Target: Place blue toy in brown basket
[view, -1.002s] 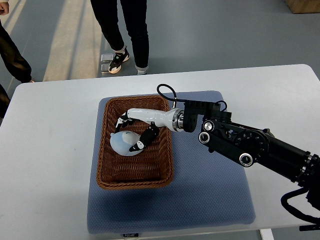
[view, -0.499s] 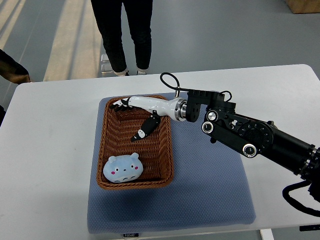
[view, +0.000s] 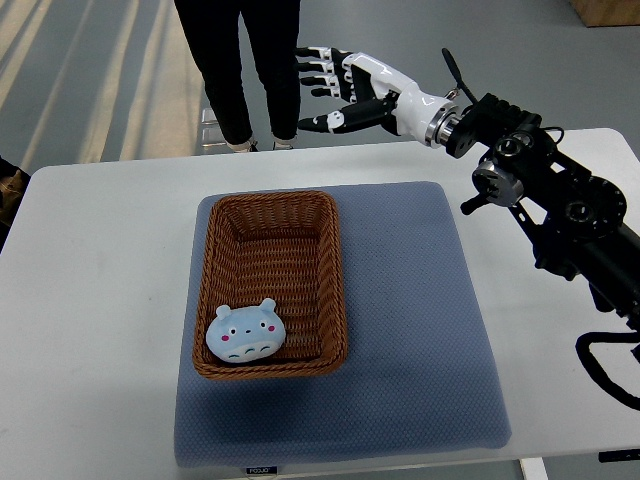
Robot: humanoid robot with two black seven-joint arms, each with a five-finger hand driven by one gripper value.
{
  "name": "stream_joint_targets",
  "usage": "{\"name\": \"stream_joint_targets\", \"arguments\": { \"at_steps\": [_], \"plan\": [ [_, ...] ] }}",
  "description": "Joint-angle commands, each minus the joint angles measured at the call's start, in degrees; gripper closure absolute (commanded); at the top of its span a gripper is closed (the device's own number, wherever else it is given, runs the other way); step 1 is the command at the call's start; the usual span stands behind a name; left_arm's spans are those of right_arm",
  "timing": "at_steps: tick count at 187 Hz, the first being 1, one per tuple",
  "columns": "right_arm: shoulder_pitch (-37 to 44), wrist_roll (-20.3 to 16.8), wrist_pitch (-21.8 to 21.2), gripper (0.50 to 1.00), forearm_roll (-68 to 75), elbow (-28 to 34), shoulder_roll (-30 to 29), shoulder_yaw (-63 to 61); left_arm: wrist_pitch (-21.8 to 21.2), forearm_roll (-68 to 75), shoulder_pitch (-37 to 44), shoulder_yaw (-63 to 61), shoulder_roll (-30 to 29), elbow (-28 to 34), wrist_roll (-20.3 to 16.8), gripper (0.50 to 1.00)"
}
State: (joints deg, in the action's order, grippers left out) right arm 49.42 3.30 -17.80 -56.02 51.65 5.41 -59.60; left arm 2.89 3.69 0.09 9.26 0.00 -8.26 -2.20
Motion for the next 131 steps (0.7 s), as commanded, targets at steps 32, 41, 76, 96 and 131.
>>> {"name": "stream_joint_targets", "arguments": {
  "at_steps": [32, 41, 76, 96, 131],
  "plan": [
    [0.0, 0.1, 2.1, 0.591, 17.9, -10.4, 0.4, -8.0, 0.0, 0.0, 0.0, 0.1, 0.0, 0.0, 0.0, 0.500],
    [0.0, 0.5, 2.9, 0.591, 21.1, -12.1, 0.5, -8.3, 0.0, 0.0, 0.0, 0.1, 0.0, 0.0, 0.0, 0.500],
    [0.0, 1.6, 3.7, 0.591, 33.4, -18.1, 1.0, -8.3, 0.0, 0.0, 0.0, 0.1, 0.0, 0.0, 0.0, 0.500],
    [-0.1, 1.7, 4.4, 0.591, 38.7, -21.9, 1.0, -8.3, 0.0, 0.0, 0.0, 0.1, 0.0, 0.0, 0.0, 0.500],
    [-1.9, 4.3, 3.0, 0.591, 40.0, -24.8, 1.2, -7.7, 0.0, 0.0, 0.0, 0.0, 0.0, 0.0, 0.0, 0.500]
  ]
}}
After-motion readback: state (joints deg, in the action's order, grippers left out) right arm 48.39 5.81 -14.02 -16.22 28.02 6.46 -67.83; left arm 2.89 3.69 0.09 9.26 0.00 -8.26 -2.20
